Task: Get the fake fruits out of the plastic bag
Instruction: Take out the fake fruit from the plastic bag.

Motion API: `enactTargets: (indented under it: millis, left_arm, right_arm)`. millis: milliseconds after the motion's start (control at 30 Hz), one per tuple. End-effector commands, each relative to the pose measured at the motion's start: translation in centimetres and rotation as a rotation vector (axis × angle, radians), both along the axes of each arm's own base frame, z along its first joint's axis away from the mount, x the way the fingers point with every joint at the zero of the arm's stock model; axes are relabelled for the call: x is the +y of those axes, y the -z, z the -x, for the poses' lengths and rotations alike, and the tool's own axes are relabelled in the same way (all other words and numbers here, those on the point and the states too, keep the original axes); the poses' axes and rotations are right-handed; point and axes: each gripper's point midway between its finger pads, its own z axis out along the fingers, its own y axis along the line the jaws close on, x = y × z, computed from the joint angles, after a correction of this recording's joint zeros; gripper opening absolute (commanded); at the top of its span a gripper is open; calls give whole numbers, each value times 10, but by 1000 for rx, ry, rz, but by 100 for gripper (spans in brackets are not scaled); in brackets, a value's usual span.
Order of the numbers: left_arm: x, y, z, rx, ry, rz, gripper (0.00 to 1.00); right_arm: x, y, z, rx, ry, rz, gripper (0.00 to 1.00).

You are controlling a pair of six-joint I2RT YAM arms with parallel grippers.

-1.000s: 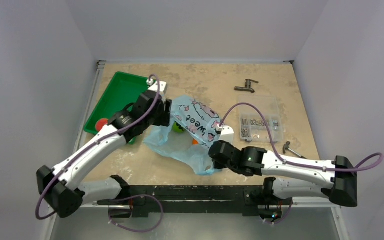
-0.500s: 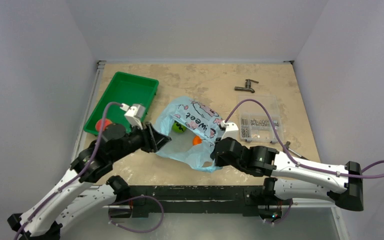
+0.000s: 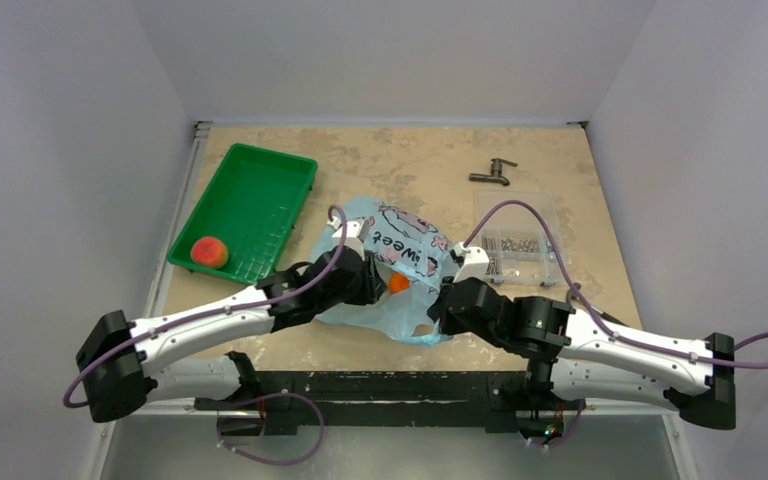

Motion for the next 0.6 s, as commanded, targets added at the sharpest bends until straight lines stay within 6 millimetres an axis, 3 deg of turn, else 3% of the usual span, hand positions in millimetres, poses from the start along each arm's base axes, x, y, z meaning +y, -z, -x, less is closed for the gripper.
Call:
enactTargets:
  millis: [0,167,400,567]
  left_arm:
    - [-22,-9,-28,-30,-113,60,28]
    - [-39,12,-42,-10,-134,16,28]
    - [-57,34,-56,11,-175,15,31]
    - [-69,48,-61,33,-165,-8,45]
  right_arm:
    - [-12,13,3,17,25,30,0]
    - [-19,28,10,50,16,42,0]
    - [-23,31,15,54,-10,42,0]
    - [-25,31,18,55,-22,36,0]
